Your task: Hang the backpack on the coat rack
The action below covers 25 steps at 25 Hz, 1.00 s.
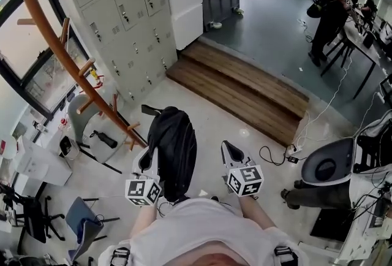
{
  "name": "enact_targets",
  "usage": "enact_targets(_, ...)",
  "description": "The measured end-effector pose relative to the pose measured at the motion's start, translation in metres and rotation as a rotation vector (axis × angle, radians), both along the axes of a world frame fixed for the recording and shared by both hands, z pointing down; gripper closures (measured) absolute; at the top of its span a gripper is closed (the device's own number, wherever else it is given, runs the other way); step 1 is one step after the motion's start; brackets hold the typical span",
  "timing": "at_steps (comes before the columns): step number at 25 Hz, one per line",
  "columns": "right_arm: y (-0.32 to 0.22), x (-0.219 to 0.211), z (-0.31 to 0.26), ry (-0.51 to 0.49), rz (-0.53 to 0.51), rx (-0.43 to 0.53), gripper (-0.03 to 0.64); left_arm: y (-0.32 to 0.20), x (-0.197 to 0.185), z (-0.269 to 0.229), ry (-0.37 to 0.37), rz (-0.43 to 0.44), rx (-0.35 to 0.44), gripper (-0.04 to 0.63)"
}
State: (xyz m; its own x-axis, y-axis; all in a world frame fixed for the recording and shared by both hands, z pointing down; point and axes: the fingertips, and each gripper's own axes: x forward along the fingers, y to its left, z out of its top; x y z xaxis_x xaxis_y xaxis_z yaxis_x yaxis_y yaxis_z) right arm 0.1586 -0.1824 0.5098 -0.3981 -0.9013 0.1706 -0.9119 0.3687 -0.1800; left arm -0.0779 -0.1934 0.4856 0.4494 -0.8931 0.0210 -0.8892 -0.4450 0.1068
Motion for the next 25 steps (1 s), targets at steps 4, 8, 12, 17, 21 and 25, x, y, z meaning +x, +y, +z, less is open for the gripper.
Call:
enact_targets(4, -0.009, -0.008, 0.001, 0.0, 0.016, -0.009, 0.607, -0.014, -0.008, 0.004, 0.012, 0.01, -0.01, 0.566)
enact_targets(8, -0.012, -0.017, 0.005, 0.005, 0.02, -0.022, 0.607, -0.025, -0.017, 0.011, 0.02, 0.014, -0.021, 0.566)
enact_targets(12, -0.015, -0.021, 0.006, 0.016, 0.028, -0.03, 0.607, -0.033, -0.022, 0.017, 0.024, 0.02, -0.024, 0.566)
enact_targets(17, -0.021, -0.022, 0.006, 0.03, 0.035, -0.038, 0.607, -0.043, -0.028, 0.025, 0.026, 0.012, -0.026, 0.566)
enact_targets(21, -0.024, -0.028, 0.008, 0.038, 0.029, -0.052, 0.607, -0.048, -0.032, 0.035, 0.035, -0.002, -0.038, 0.566)
enact_targets(25, -0.028, -0.035, 0.009, 0.05, 0.018, -0.063, 0.607, -0.052, -0.041, 0.046, 0.043, -0.021, -0.053, 0.566)
